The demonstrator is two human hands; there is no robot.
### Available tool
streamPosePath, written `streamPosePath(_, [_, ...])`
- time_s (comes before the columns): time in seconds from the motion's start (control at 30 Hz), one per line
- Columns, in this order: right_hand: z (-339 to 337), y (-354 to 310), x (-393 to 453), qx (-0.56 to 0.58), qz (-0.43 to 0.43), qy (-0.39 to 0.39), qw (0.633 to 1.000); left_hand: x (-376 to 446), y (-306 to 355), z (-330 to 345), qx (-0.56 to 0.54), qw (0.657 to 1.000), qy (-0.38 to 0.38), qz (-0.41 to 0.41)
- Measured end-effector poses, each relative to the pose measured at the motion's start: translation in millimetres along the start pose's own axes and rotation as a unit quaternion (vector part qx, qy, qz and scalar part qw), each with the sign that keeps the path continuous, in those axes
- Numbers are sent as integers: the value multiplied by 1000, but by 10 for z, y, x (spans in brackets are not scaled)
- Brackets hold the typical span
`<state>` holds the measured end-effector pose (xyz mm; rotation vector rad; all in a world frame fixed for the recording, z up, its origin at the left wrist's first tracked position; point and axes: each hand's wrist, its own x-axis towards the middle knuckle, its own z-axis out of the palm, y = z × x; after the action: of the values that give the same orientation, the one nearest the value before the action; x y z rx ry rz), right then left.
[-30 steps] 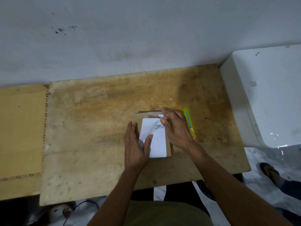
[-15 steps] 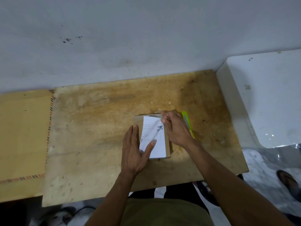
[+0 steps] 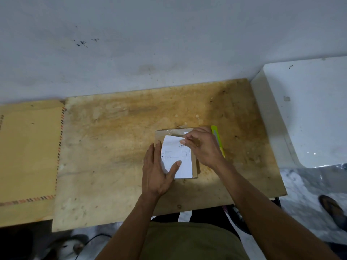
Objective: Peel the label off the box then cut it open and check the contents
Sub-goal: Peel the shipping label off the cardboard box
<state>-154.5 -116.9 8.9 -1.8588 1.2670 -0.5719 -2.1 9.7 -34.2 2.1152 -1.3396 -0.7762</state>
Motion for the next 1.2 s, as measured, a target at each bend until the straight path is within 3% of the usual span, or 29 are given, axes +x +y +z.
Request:
streamPosePath(0.1, [-34, 80, 4, 25, 4, 20, 999, -4, -24, 18, 13, 1000, 6, 20])
streamPosePath(0.2, [-58, 164, -62, 75, 68, 23, 995, -9, -32, -14, 19, 1000, -6, 22])
streamPosePath(0.33, [-134, 230, -110, 19, 94, 44, 994, -20, -133, -34, 58, 997, -19, 54])
streamPosePath(0.7, [-174, 143, -99, 15, 62, 63, 996, 33, -185, -42, 93, 994, -20, 56])
streamPosePath(1.2, [-378, 248, -73, 14, 18, 34, 999, 202, -134, -52, 111, 990, -81, 43])
